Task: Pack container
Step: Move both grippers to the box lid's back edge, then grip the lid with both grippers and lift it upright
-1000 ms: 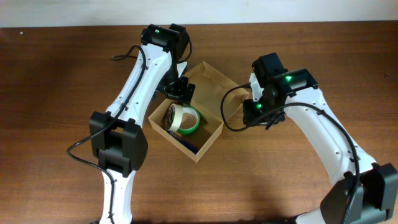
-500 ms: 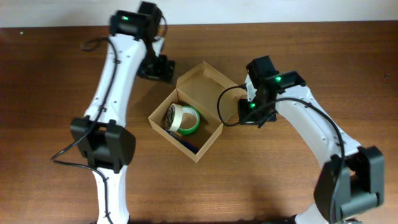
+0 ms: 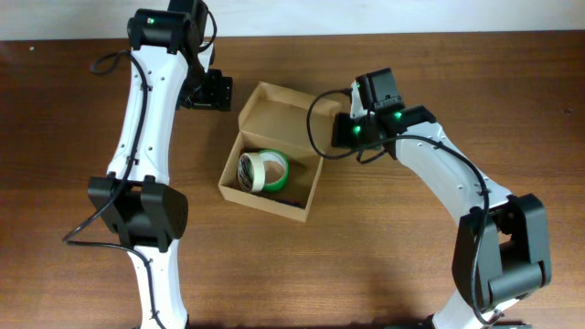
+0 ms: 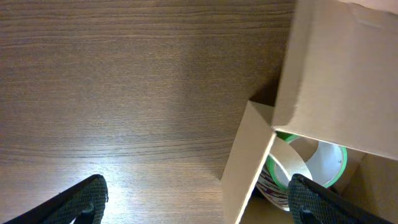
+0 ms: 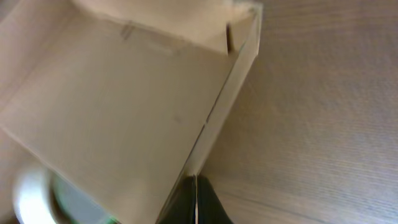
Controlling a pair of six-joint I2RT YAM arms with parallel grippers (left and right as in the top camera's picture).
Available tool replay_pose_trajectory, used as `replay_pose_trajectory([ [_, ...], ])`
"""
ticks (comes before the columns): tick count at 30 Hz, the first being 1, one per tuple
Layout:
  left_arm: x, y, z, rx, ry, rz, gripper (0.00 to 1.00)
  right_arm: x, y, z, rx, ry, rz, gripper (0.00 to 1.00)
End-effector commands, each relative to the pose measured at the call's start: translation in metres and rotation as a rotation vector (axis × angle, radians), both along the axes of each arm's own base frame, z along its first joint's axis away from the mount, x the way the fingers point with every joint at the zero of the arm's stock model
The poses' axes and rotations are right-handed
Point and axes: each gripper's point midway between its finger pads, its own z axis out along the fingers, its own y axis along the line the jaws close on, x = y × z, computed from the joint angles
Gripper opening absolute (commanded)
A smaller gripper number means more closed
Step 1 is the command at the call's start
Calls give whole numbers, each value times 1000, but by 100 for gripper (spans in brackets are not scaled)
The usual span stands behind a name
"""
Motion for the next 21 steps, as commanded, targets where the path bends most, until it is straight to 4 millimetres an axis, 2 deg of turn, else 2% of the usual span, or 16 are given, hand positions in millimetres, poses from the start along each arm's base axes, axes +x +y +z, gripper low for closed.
replay_pose_trajectory([
  [1,0,3,18,3,-46,-7,92,12,2,9,85,-17,-36,4],
  [3,0,3,18,3,-46,-7,93,19,-2,12,84,-50,-31,4],
  [4,0,3,18,3,-46,-7,98,20,-3,13,80,-60,-21,4],
  [5,0,3,18,3,-46,-7,100,20,-6,12,71,-65,-8,4],
  [7,0,3,18,3,-46,-7,100,15,-16,7,49,-35,-5,4],
  [11,3,11,18,40,-59,-5,100,-7,-48,-12,-7,96,-45,4],
  [12,6,14,18,52,-71,2,91,-11,-54,-15,-18,116,-43,4],
  [14,15,20,17,51,-97,18,51,-16,-62,-18,-23,148,-54,4],
  [15,19,23,17,45,-107,28,25,-18,-64,-18,-19,159,-55,4],
  [16,23,27,15,35,-116,49,7,-20,-64,-19,-17,167,-54,4],
  [17,25,31,14,28,-119,70,2,-22,-64,-19,-18,174,-54,4],
  [21,26,38,-10,-44,-49,101,2,-27,-52,-19,-11,185,-22,4],
])
